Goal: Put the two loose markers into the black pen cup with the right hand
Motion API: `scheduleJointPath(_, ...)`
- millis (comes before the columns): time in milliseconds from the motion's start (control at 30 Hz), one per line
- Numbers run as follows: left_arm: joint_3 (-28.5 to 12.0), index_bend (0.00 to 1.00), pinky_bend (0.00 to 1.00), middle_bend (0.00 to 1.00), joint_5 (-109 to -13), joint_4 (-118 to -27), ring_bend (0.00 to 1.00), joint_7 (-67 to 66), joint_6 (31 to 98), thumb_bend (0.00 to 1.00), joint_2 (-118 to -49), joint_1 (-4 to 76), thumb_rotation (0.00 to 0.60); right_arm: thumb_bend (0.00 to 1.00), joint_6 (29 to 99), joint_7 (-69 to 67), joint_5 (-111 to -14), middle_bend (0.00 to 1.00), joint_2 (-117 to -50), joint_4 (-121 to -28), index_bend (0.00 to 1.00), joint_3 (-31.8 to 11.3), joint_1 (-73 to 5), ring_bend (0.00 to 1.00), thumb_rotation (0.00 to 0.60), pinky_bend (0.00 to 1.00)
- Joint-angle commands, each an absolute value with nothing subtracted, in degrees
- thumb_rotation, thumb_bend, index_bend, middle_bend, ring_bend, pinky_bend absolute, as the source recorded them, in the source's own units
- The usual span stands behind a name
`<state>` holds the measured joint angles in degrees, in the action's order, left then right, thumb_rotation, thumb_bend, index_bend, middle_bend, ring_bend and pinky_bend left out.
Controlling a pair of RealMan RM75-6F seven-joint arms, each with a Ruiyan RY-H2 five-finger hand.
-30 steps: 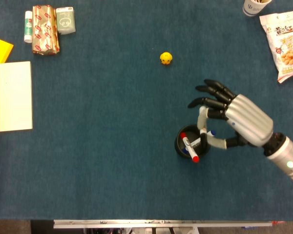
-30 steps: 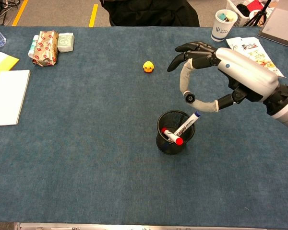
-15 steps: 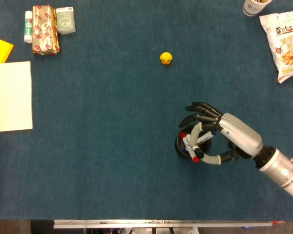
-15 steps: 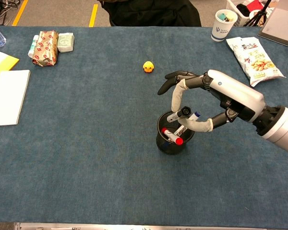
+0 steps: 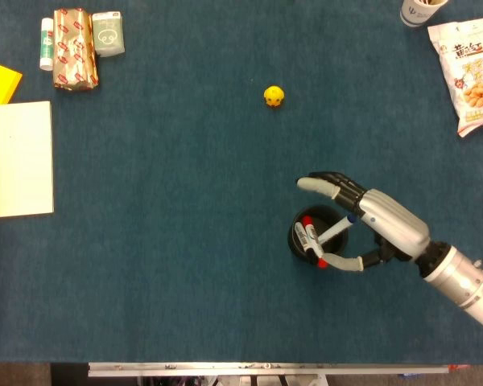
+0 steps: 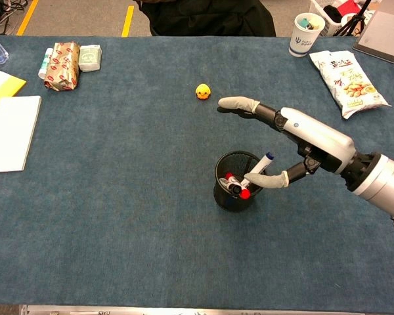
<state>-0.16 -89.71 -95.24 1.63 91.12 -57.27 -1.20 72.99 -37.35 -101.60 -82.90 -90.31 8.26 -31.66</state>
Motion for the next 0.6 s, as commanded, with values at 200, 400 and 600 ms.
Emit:
scheduleJointPath(200,-0.56,0.11,0.24,0.17,-89.89,-94.4,0.19,2.32,90.71,0.2,-57.68,-0.53,0.6,0.32,80.63,-20.49,-98.72,0.16,-78.58,-90.37,0.2,5.16,-25.98,0.0,0.6,0.0)
scheduleJointPath(400,-1.07,0.11,0.24,0.17,-90.2,-92.78,0.19,2.44,90.25,0.2,-59.1,0.43,0.6,0.36,85.62,-2.95,-94.01,0.2,-73.68,-91.35,0.3,3.54,-19.82,0.01,0.6,0.0)
scheduleJointPath(600,-1.54,0.11,0.24,0.17,-90.68,-91.31,0.19,1.84,90.6,0.2,-60.65,1.01,0.6,0.36,87.53,2.49,-89.89,0.2,-69.72,-92.48,0.31,3.53,-15.33,0.01,0.6,0.0)
